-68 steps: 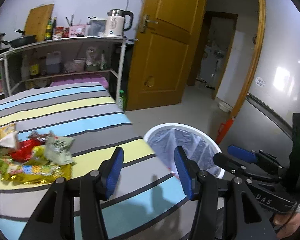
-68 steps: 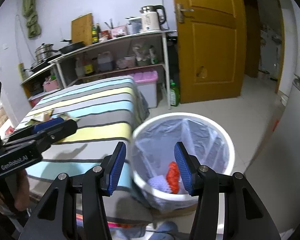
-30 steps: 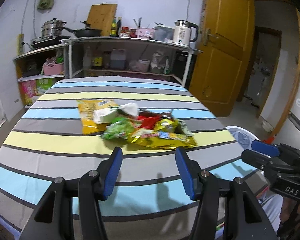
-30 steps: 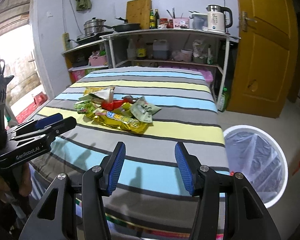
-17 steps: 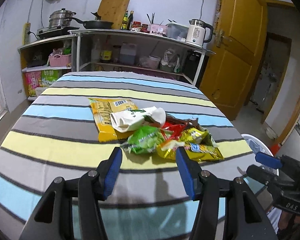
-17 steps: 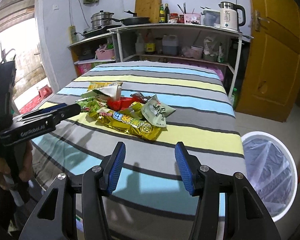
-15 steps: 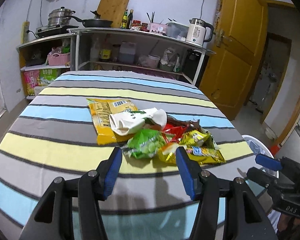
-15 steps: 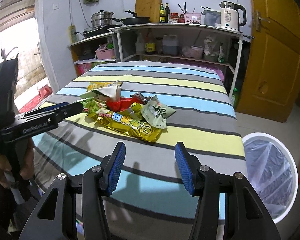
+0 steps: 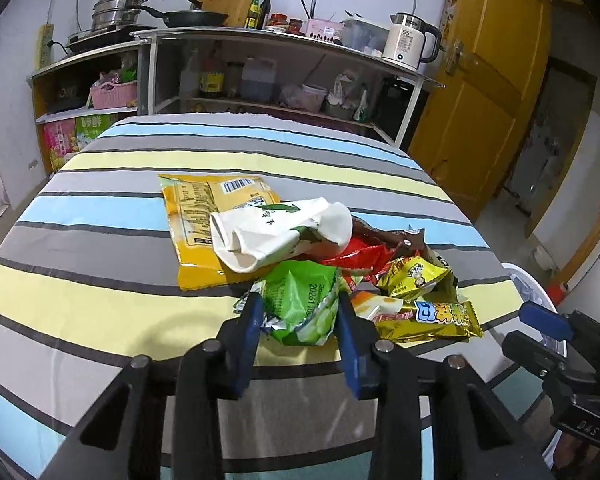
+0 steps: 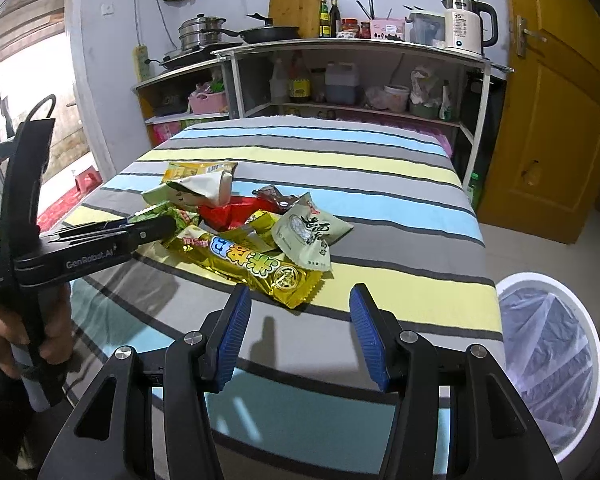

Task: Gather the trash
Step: 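Move both tools back over the table and grasp the green packet with the left tool, then grasp the yellow snack wrapper with the right tool while the left tool holds the green packet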

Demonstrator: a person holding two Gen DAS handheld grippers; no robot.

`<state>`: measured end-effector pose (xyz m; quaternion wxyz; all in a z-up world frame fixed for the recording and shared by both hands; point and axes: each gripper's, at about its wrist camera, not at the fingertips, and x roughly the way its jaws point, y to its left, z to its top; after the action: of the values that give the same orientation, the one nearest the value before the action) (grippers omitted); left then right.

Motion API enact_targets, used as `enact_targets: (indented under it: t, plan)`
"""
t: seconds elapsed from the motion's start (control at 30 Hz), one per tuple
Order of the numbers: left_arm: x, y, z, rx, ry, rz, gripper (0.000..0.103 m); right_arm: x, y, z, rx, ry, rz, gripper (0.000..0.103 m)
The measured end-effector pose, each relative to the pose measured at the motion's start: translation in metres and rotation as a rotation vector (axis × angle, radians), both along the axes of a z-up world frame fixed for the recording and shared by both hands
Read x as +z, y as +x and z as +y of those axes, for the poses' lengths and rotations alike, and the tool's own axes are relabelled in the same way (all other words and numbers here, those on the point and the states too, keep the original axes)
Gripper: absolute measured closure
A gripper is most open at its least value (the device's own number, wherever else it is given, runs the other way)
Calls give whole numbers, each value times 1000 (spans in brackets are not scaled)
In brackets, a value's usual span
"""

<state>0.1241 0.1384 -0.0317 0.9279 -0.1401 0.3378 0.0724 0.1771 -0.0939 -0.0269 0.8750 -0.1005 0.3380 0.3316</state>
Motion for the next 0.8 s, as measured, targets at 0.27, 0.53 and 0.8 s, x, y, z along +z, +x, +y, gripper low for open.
enact_targets:
  t: [0.27, 0.53, 0.8]
  plan:
    - [7, -18, 10, 18, -5, -30, 74, 1, 10, 22, 61, -29, -20, 51]
    - [6, -32, 26, 50, -38, -33, 74, -4, 20, 53, 214, -70, -1, 51]
    - [6, -36, 30, 51, -50, -44, 74, -21, 32, 72, 275, -138, 42, 51]
